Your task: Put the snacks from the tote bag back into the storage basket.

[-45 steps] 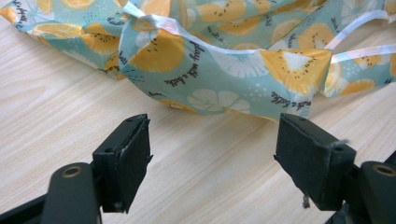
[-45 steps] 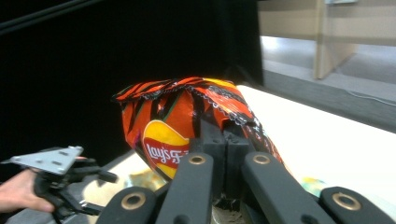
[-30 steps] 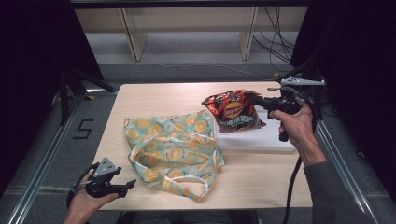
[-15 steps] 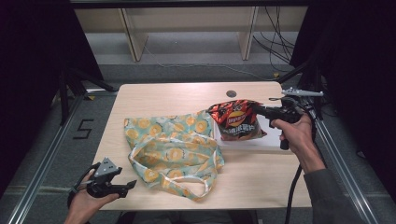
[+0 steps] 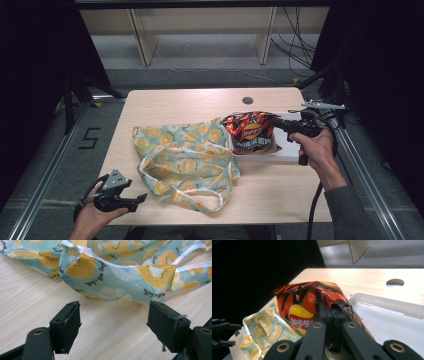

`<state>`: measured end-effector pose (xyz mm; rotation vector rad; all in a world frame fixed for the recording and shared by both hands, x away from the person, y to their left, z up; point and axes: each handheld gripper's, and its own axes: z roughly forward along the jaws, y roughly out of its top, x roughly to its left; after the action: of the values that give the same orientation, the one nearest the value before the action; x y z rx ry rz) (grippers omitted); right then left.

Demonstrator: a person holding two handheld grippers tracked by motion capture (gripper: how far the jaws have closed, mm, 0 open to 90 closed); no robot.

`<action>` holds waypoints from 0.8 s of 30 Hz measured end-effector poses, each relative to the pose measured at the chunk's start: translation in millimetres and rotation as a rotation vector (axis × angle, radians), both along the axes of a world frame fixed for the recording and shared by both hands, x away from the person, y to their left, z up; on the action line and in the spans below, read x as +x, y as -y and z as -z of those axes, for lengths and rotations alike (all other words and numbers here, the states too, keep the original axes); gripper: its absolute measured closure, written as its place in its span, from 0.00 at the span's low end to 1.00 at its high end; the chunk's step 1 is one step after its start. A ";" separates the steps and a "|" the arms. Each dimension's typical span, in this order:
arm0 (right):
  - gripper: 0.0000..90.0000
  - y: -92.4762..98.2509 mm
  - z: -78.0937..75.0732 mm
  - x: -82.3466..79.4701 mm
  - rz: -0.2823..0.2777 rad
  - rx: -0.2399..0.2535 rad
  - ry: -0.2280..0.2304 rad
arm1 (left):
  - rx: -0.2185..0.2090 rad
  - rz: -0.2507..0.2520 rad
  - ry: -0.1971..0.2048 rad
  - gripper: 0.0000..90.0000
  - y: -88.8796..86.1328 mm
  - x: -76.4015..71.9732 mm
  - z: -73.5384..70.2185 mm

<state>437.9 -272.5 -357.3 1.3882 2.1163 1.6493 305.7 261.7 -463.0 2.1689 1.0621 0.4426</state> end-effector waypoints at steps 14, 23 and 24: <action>0.99 15.7 11.8 6.4 0.068 -0.067 0.001 | 0.017 0.019 -0.010 0.29 -1.5 0.2 -1.6; 0.94 20.2 16.3 11.9 0.122 -0.065 -0.064 | -0.025 -0.007 -0.001 0.29 2.0 1.0 1.6; 0.94 22.7 18.3 16.4 0.111 -0.097 -0.016 | -0.016 -0.010 0.003 0.29 1.5 0.8 0.9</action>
<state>454.2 -295.3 -375.6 1.4653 2.0577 1.4796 306.5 260.2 -463.9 2.1491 1.0714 0.4396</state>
